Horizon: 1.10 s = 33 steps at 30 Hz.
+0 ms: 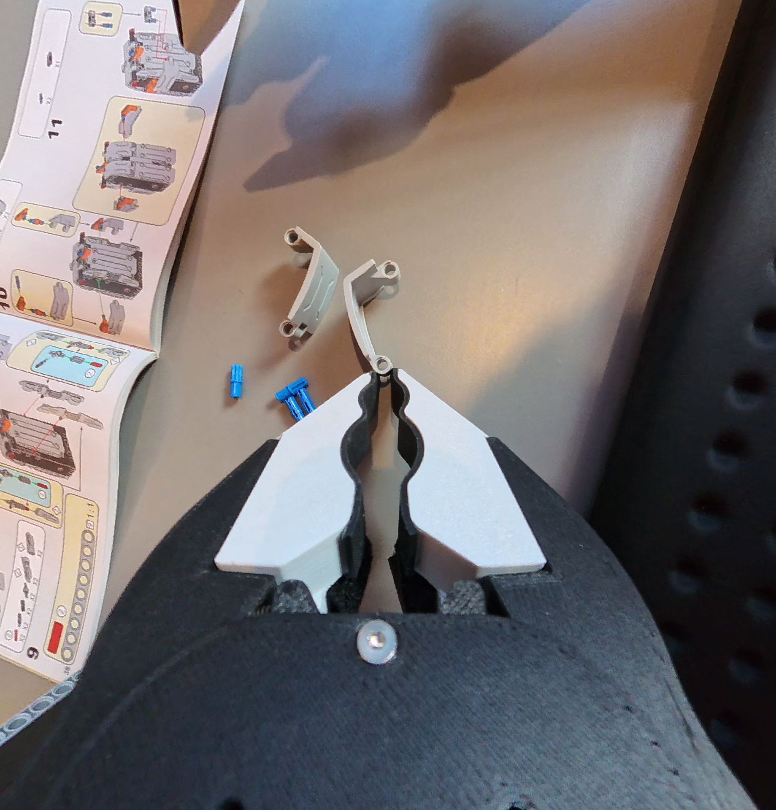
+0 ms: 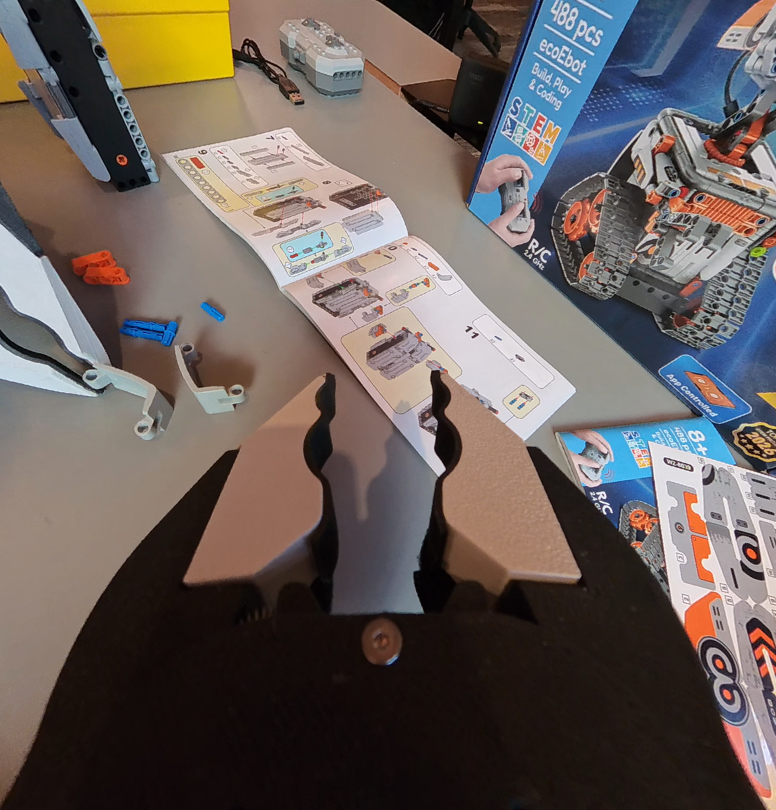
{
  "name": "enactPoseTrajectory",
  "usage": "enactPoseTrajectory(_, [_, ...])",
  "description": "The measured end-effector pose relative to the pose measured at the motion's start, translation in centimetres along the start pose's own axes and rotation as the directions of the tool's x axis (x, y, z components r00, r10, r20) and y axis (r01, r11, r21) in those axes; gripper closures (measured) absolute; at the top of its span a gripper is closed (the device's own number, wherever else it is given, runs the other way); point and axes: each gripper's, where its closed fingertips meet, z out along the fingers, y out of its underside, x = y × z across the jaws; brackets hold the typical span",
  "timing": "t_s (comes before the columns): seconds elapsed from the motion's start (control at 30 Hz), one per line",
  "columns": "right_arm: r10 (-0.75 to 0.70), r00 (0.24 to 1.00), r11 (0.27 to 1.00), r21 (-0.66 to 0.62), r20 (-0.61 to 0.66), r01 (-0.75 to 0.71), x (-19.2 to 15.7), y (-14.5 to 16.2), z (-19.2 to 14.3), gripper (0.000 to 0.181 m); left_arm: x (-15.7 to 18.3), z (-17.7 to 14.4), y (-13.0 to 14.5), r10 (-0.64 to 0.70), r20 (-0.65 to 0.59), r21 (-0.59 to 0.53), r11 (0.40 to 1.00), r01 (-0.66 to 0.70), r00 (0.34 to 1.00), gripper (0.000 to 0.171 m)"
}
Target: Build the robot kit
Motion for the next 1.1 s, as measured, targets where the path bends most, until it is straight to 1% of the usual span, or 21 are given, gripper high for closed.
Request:
enactPoseTrajectory(0.4, [-0.012,1.0,1.0,-0.001,-0.001,0.012,-0.1,-0.1,-0.1,0.138,0.0,0.0,0.0,-0.018,-0.027,-0.029,0.999,0.017,0.999,0.167])
enactPoseTrajectory(0.6, [-0.014,1.0,1.0,-0.003,-0.001,0.014,-0.1,-0.1,-0.1,0.138,-0.2,-0.3,0.1,-0.03,-0.016,-0.026,0.999,0.03,0.999,0.153])
enactPoseTrajectory(0.67, [-0.016,1.0,1.0,0.004,-0.003,0.016,-0.1,-0.2,-0.2,0.138,-0.5,-1.1,-0.3,-0.052,0.009,0.009,0.999,0.052,0.999,0.153])
enactPoseTrajectory(0.77, [-0.019,1.0,1.0,0.016,-0.007,0.019,0.0,-0.5,-0.4,0.138,-1.0,-3.2,-0.9,-0.13,0.058,0.103,0.987,0.124,0.99,0.154])
enactPoseTrajectory(0.9, [-0.024,1.0,0.999,0.034,0.017,0.023,-0.6,-0.8,-0.4,0.138,-1.1,-5.7,-0.8,-0.266,0.106,0.264,0.936,0.231,0.958,0.154])
enactPoseTrajectory(1.0, [-0.056,0.996,0.997,0.059,0.072,0.052,-2.1,-1.3,-0.2,0.138,-0.7,-6.4,0.2,-0.304,0.154,0.331,0.912,0.241,0.94,0.154])
enactPoseTrajectory(1.1, [-0.122,0.986,0.99,0.08,0.113,0.114,-3.8,-1.7,0.1,0.138,-0.5,-6.5,0.8,-0.335,0.187,0.395,0.886,0.241,0.924,0.157])
